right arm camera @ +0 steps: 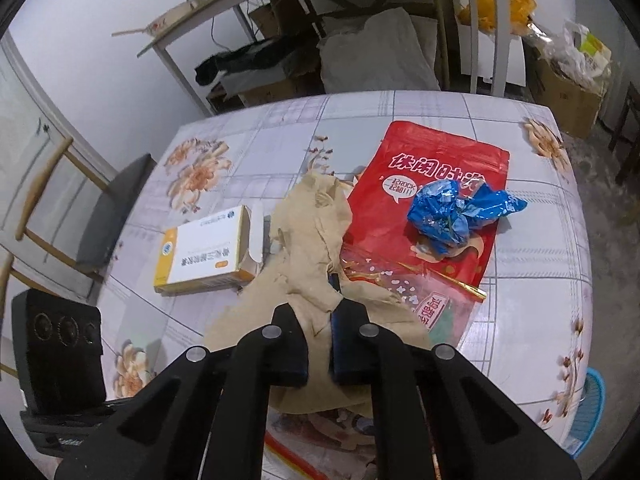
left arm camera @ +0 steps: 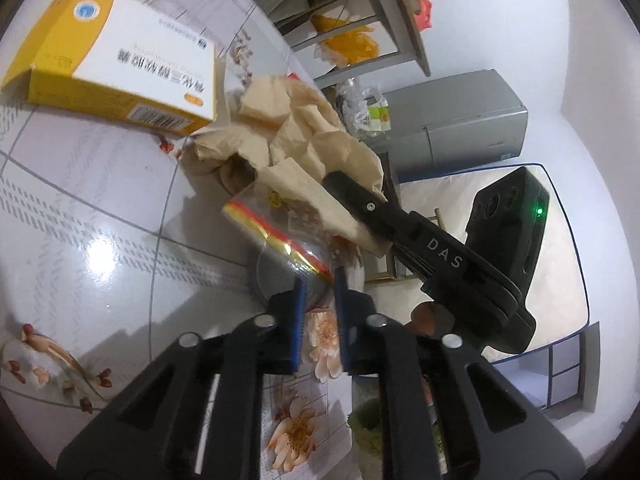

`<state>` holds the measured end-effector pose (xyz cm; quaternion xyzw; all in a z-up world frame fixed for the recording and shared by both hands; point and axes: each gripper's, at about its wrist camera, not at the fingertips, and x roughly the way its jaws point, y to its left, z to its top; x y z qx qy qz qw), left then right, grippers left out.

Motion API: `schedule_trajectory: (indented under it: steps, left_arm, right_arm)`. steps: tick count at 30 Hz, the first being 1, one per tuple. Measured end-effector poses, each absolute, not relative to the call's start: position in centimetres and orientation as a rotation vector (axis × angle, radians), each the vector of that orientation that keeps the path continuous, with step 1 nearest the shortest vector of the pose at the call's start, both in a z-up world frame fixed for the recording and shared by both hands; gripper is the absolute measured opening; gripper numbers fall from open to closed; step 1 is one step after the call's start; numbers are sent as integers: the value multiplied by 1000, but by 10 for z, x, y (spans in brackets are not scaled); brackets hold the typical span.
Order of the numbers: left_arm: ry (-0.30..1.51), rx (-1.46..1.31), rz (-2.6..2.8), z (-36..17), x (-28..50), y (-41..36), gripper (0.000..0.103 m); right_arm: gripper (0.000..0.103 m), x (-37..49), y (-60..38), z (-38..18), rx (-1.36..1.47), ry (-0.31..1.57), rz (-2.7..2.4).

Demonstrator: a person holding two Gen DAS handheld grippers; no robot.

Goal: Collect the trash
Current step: 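Grasp the clear snack bag with the left tool while the right tool lifts the tan paper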

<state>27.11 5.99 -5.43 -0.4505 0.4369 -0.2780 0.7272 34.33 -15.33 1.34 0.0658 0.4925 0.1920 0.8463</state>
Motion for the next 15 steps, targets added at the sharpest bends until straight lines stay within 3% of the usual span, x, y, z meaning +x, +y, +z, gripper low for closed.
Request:
schedule_trajectory:
  steps: [15]
  left_arm:
    - [847, -864, -656, -9, 217, 73, 2]
  right_arm:
    - [8, 273, -205, 72, 299, 866, 427]
